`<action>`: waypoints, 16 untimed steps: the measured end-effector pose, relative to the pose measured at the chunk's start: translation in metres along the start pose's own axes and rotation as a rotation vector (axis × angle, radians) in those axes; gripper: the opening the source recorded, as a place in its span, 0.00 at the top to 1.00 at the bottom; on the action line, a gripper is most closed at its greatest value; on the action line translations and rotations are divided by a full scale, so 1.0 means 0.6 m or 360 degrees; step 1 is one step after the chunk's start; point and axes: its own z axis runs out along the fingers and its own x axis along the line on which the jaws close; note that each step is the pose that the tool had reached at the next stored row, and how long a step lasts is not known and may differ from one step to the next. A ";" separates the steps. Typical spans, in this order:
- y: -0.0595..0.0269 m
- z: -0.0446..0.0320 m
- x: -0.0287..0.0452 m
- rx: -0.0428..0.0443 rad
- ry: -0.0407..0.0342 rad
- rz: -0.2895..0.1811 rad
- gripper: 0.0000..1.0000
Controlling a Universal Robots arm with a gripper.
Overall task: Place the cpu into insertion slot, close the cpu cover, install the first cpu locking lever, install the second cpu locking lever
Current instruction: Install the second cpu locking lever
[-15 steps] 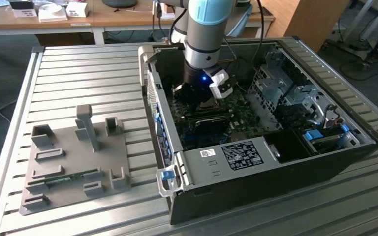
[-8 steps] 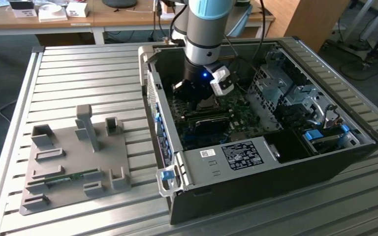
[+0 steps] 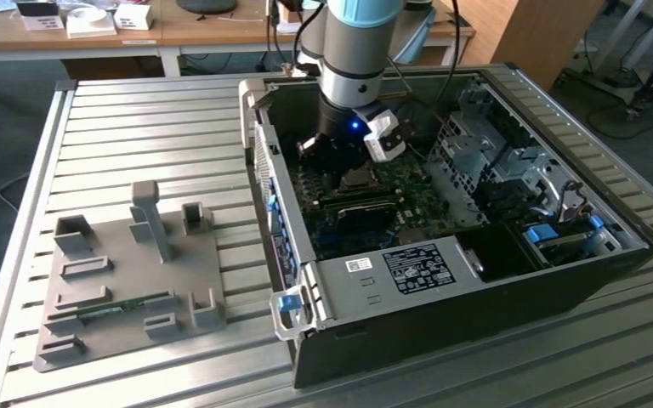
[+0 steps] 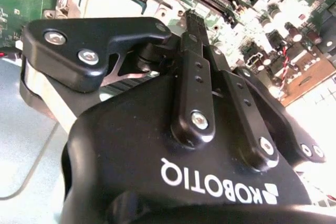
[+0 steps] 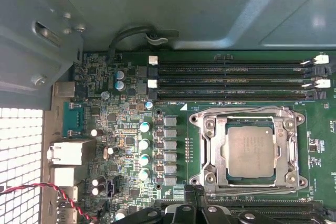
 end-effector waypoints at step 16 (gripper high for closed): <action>0.001 0.003 -0.048 0.0001 -0.0001 0.0017 0.89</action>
